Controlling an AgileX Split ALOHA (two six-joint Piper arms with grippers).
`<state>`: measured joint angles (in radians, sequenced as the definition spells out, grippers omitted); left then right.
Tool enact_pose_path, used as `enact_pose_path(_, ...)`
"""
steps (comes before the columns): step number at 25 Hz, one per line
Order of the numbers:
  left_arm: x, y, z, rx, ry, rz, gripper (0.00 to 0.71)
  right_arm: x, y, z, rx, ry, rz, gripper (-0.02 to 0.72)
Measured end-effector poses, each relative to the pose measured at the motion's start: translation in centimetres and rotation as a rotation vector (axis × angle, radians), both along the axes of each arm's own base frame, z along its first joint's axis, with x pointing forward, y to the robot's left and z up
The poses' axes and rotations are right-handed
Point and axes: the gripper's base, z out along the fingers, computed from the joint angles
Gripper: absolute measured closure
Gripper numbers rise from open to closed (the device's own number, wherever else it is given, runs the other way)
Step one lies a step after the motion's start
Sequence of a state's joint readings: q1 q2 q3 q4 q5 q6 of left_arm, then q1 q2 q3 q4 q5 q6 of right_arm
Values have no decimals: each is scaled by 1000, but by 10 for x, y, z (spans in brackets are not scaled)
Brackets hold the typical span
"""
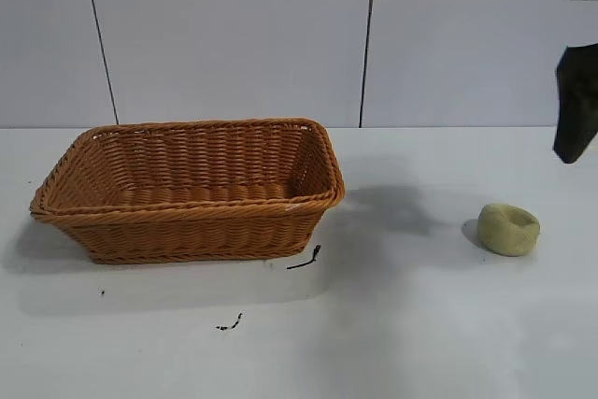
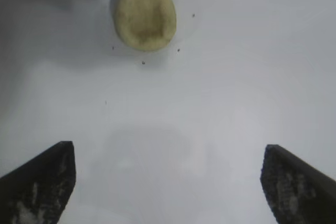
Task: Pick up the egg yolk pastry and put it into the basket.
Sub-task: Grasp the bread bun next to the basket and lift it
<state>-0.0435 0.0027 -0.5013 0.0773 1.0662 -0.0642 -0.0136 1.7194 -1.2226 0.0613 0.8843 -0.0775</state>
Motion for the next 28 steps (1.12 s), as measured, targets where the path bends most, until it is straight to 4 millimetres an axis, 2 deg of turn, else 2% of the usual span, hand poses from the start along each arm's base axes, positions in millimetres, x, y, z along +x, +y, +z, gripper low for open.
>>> enact_pose_path(4, 0, 0, 0, 0, 0, 0, 14, 24, 3, -24, 36, 16, 25, 40)
enact_pose_path(11, 0, 0, 0, 0, 0, 0, 14, 38, 6, -62, 37, 56, 33, 40)
enact_pose_path(17, 0, 0, 0, 0, 0, 0, 14, 41, 32, -67, 5, 29, 93, 40)
enact_pose_path(23, 0, 0, 0, 0, 0, 0, 14, 43, 28, -69, -17, 24, 62, 40)
enact_pose_path(28, 0, 0, 0, 0, 0, 0, 14, 47, 26, -89, -23, 49, 59, 40)
